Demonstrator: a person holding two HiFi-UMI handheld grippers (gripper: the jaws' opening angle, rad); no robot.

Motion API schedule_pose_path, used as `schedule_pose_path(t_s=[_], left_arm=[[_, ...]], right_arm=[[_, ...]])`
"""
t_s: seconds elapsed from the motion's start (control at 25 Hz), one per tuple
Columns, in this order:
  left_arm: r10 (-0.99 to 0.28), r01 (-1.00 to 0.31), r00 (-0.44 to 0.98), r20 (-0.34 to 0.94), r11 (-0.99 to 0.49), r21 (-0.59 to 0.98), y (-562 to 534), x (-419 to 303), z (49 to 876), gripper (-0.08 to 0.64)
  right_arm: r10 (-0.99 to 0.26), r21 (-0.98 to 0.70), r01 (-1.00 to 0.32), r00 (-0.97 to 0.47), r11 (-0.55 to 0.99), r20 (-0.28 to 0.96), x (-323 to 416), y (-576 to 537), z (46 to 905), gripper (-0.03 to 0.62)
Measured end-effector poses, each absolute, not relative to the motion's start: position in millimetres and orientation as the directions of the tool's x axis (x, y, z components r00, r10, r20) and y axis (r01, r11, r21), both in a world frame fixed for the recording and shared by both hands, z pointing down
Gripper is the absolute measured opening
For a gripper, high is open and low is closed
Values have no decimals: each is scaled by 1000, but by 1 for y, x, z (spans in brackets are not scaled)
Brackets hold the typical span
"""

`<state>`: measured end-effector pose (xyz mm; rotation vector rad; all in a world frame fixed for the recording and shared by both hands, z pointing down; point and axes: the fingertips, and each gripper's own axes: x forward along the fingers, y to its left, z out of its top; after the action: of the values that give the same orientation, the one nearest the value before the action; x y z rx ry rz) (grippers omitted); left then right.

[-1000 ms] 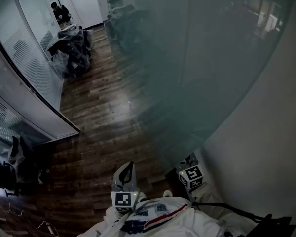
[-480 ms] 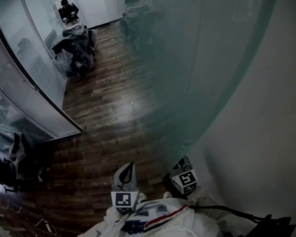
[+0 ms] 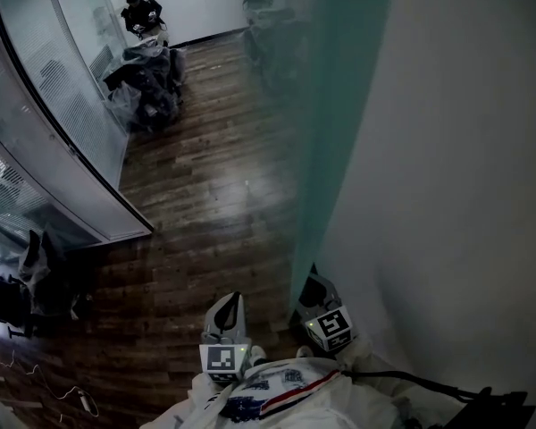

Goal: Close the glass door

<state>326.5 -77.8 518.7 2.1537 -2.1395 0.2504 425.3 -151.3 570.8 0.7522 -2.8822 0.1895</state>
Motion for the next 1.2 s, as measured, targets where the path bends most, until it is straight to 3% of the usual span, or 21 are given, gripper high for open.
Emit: schedule_pose_path(t_s=[0.48, 1.2], left_arm=[[-983, -998, -51, 175, 42, -56, -61, 321, 516, 2], [-972, -982, -185, 142, 177, -67, -29, 294, 511, 2]], right_arm=[[-349, -62, -362, -923, 930, 165, 403, -122, 566, 187], [-18, 84, 1, -974, 996, 227, 351, -83, 575, 210]])
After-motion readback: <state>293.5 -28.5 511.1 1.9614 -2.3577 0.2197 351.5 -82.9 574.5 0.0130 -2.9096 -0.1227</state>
